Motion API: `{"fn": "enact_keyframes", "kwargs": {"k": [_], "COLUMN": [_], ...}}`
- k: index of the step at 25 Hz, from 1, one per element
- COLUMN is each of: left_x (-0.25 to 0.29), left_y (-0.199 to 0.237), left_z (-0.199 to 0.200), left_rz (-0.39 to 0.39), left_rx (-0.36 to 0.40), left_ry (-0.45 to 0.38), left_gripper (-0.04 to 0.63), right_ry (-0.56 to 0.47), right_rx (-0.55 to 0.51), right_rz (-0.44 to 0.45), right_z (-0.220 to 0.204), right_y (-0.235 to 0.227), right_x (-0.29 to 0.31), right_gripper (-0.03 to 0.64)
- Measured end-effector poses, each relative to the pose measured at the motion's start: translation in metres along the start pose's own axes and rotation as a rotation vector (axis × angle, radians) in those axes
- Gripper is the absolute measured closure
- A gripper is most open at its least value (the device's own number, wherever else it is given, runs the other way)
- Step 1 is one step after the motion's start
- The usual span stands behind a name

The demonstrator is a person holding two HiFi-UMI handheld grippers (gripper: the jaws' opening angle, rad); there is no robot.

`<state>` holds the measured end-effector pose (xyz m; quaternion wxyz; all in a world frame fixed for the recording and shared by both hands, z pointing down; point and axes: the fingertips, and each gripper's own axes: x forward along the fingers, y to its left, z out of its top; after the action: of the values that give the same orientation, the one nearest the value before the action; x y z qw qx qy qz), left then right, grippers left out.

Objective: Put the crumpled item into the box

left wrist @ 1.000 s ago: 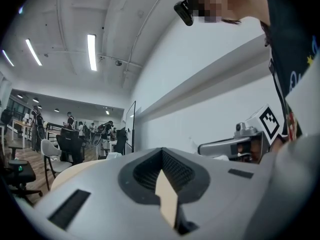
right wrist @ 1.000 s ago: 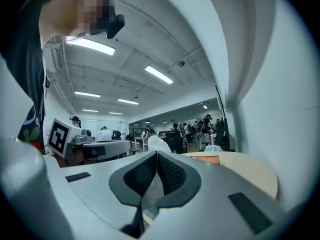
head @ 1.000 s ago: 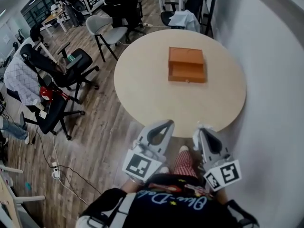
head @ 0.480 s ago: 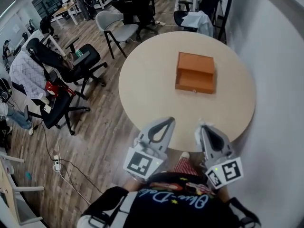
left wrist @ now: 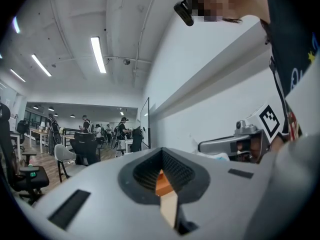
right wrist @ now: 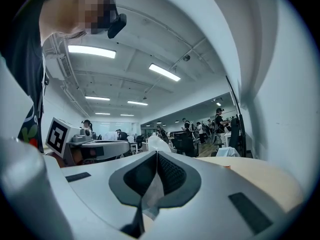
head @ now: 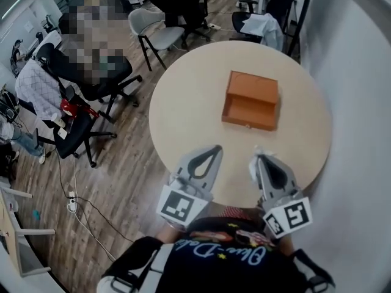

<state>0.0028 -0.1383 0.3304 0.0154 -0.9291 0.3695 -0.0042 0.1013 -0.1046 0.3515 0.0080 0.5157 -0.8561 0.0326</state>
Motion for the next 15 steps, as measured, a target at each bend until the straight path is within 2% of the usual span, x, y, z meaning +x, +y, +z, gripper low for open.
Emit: {"fn": "enact_keyframes", "kwargs": {"k": [11,15], "left_x": [0.056,0.07], "left_y": [-0.007,0.003], "left_z": [-0.008,-0.015], "left_rz": [0.05,0.078], "left_rx": [0.005,-0.026], "left_ry": [0.038,0.053], "left_gripper": [0.603,0.603], "right_ry": [-0.001,0.019], "right_rx": [0.032,0.027], "right_rz": [0.025,0.007], "right_z": [-0.007,-0.015], "right_y": [-0.071,-0.095], "right_x": [0.013,0.025], "right_gripper": [0.615,0.615]}}
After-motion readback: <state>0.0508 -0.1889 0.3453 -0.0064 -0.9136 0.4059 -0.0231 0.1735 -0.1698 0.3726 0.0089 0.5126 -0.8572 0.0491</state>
